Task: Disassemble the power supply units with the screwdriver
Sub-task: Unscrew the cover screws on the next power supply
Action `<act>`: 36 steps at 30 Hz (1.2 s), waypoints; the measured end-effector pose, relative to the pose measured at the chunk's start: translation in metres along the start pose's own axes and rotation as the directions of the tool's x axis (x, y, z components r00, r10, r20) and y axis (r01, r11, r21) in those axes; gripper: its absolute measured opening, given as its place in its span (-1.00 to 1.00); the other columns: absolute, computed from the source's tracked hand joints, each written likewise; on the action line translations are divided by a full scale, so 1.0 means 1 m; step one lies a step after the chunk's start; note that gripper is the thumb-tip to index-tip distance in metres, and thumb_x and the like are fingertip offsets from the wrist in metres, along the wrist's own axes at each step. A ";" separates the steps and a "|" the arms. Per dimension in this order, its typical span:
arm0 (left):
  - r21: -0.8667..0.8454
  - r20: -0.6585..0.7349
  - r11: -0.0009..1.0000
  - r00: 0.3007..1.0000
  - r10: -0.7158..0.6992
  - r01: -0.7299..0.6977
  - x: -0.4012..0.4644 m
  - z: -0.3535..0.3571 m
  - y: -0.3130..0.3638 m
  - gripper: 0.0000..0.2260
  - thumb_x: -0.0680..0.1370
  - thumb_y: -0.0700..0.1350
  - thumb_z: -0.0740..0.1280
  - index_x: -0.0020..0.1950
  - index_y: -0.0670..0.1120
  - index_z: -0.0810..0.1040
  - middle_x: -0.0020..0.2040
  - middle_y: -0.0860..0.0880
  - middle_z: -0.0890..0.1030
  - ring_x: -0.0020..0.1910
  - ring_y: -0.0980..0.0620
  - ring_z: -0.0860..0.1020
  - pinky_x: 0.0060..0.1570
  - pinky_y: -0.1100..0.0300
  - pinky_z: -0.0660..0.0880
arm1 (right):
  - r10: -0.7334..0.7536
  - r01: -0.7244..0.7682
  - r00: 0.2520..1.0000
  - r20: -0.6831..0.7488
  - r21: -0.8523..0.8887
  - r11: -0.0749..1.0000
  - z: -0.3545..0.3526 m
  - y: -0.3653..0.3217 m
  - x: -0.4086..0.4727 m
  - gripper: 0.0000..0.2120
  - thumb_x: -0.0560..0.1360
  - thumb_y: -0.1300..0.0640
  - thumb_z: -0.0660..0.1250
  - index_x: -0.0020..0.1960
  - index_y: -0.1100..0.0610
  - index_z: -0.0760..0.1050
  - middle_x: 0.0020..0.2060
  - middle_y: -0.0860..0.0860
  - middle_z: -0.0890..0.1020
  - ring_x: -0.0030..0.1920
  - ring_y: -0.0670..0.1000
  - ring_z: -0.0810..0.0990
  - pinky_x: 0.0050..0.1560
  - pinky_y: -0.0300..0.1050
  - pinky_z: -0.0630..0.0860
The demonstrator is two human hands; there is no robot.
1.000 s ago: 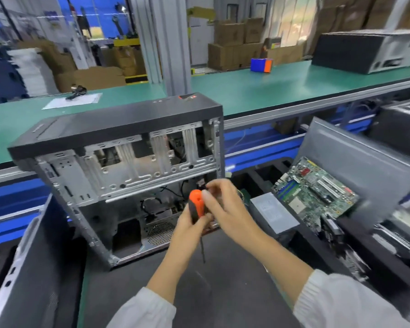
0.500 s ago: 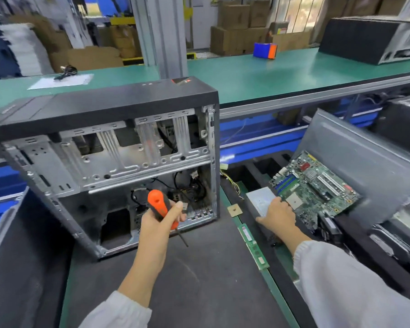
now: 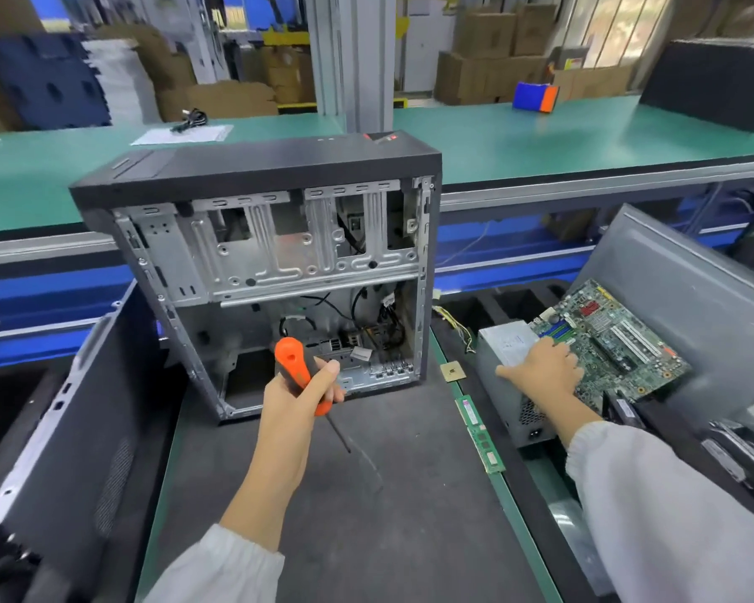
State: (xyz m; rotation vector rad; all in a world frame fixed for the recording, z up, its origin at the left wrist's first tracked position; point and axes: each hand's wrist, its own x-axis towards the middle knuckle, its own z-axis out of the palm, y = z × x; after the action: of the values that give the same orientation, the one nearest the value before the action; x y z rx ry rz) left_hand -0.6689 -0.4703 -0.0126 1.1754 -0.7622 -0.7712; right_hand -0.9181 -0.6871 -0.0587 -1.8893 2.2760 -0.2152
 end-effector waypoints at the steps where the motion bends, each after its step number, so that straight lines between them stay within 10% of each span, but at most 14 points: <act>1: -0.005 0.013 1.000 1.000 0.001 -0.001 -0.002 0.001 0.002 -0.82 0.45 -0.05 0.40 -0.35 0.06 0.51 -0.44 0.02 0.42 -0.32 -0.03 0.45 -0.11 0.17 0.51 | -0.016 0.016 1.000 -0.026 -0.021 1.000 -0.007 -0.003 -0.004 -0.14 0.25 -0.25 0.51 0.30 0.24 0.31 0.26 0.23 0.42 0.28 0.23 0.39 0.23 0.08 0.35; 11: -0.048 0.139 0.998 0.989 0.043 -0.037 -0.037 -0.021 0.033 -0.73 0.49 -0.02 0.40 -0.37 -0.01 0.44 -0.45 0.00 0.37 -0.38 0.01 0.43 -0.11 0.15 0.56 | -0.257 0.235 0.931 -0.258 -0.113 0.965 -0.055 -0.025 -0.122 -0.19 0.19 -0.27 0.51 0.22 0.18 0.33 0.14 0.14 0.46 0.15 0.18 0.44 0.11 0.06 0.35; 28: -0.036 0.026 0.999 0.999 -0.026 0.027 -0.075 -0.081 0.045 -0.69 0.57 -0.15 0.37 -0.35 -0.13 0.39 -0.45 -0.04 0.38 -0.37 0.02 0.45 -0.13 0.10 0.54 | -0.541 0.489 0.838 -0.075 -0.340 0.803 -0.022 -0.086 -0.312 -0.14 0.21 -0.25 0.41 0.28 0.28 0.27 0.00 0.12 0.38 -0.07 0.08 0.35 -0.05 0.01 0.27; 36: -0.080 -0.042 0.997 0.999 -0.012 0.009 -0.073 -0.096 0.040 -0.68 0.57 -0.18 0.36 -0.38 -0.05 0.43 -0.47 0.01 0.39 -0.43 0.07 0.44 -0.17 0.12 0.56 | -0.574 0.526 0.814 0.092 -0.537 0.660 0.013 -0.123 -0.352 -0.31 0.57 0.04 0.22 0.47 0.40 -0.01 0.28 0.32 0.27 0.23 0.37 0.42 0.12 0.15 0.48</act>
State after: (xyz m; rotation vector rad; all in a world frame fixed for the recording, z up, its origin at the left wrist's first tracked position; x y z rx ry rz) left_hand -0.6217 -0.3524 -0.0024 1.1218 -0.6848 -0.7765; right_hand -0.7339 -0.3643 -0.0289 -2.8959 1.8423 0.3314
